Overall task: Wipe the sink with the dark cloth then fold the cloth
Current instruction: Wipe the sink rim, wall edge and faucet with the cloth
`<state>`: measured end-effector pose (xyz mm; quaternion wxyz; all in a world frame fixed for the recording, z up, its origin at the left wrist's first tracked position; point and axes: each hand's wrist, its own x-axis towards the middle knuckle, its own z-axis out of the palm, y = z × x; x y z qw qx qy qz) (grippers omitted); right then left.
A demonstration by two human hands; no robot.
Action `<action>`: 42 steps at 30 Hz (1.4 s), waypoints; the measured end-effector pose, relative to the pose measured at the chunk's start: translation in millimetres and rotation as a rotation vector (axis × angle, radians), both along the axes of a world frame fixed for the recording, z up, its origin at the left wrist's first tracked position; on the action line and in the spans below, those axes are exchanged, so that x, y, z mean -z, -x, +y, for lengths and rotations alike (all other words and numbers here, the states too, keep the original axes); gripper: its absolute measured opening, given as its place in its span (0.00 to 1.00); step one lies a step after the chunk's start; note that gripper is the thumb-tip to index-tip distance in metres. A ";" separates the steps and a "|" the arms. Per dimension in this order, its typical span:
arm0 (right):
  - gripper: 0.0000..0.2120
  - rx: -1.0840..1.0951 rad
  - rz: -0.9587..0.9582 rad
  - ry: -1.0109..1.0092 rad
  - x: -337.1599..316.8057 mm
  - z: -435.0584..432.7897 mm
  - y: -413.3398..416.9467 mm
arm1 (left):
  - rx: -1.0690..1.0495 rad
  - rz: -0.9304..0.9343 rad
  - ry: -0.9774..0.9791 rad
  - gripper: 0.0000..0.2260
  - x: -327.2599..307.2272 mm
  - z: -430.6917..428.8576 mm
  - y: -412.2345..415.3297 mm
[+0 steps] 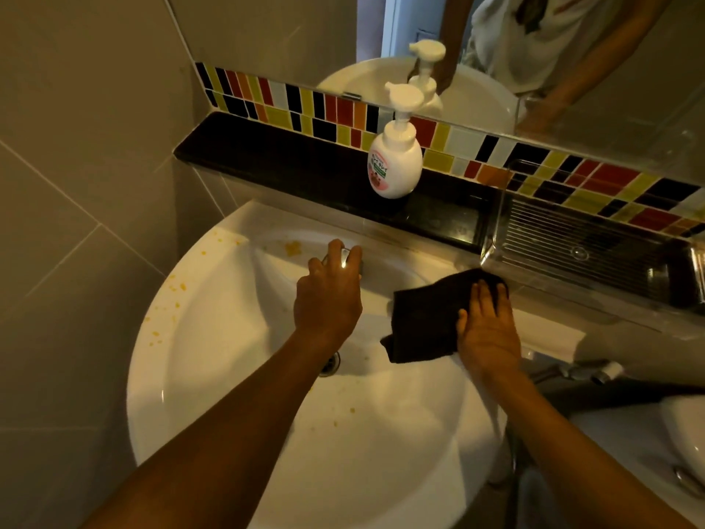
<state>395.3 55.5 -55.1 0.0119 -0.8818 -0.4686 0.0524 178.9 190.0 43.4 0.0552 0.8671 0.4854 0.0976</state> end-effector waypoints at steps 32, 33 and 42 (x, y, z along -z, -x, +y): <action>0.28 -0.240 0.135 -0.136 -0.3 93.7 99.1 | -0.028 0.041 -0.043 0.21 5.8 5.2 -3.2; 0.28 -0.230 0.144 -0.144 0.1 87.9 100.0 | -0.029 0.049 -0.045 0.20 5.1 4.2 -3.4; 0.22 -0.333 0.220 -0.020 -12.7 39.8 60.9 | -0.019 0.096 0.008 0.20 1.5 3.3 -3.4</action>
